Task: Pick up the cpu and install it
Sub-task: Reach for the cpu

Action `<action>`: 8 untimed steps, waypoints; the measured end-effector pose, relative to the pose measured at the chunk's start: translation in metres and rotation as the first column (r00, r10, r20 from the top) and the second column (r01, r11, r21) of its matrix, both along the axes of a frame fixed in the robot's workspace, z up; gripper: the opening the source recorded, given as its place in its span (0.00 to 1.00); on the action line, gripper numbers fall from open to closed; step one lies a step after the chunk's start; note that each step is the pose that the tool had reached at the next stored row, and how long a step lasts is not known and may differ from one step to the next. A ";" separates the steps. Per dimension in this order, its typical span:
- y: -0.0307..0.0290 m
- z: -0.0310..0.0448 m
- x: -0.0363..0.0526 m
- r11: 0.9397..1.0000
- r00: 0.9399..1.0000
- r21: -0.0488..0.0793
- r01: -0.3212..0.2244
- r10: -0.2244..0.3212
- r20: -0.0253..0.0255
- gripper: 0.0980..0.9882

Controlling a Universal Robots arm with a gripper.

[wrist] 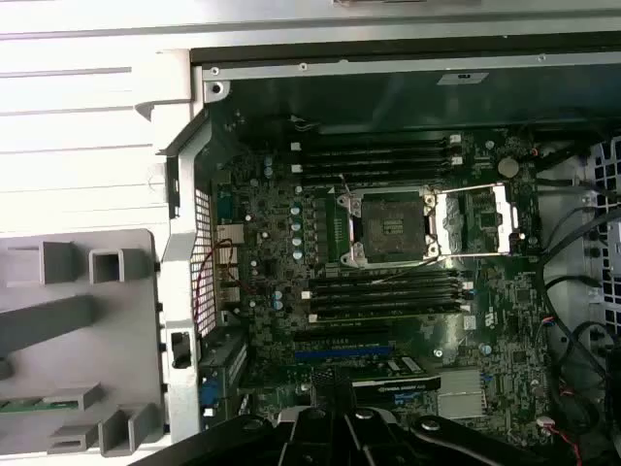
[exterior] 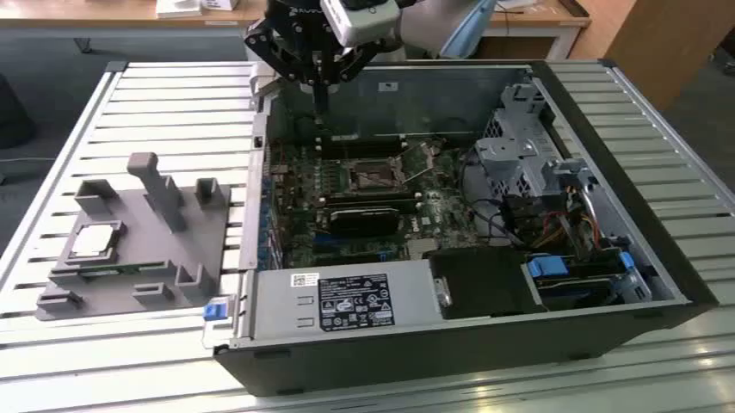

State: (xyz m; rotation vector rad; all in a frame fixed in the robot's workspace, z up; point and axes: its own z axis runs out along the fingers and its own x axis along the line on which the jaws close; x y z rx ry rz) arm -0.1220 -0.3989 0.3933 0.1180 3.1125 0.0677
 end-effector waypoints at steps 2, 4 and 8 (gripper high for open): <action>0.0000 0.0000 0.0000 1.000 1.000 0.000 0.000 0.000 0.000 0.01; 0.0000 0.0000 -0.0003 1.000 1.000 0.001 0.000 0.000 0.000 0.01; 0.0000 0.0000 -0.0015 1.000 1.000 0.002 0.000 0.000 0.000 0.01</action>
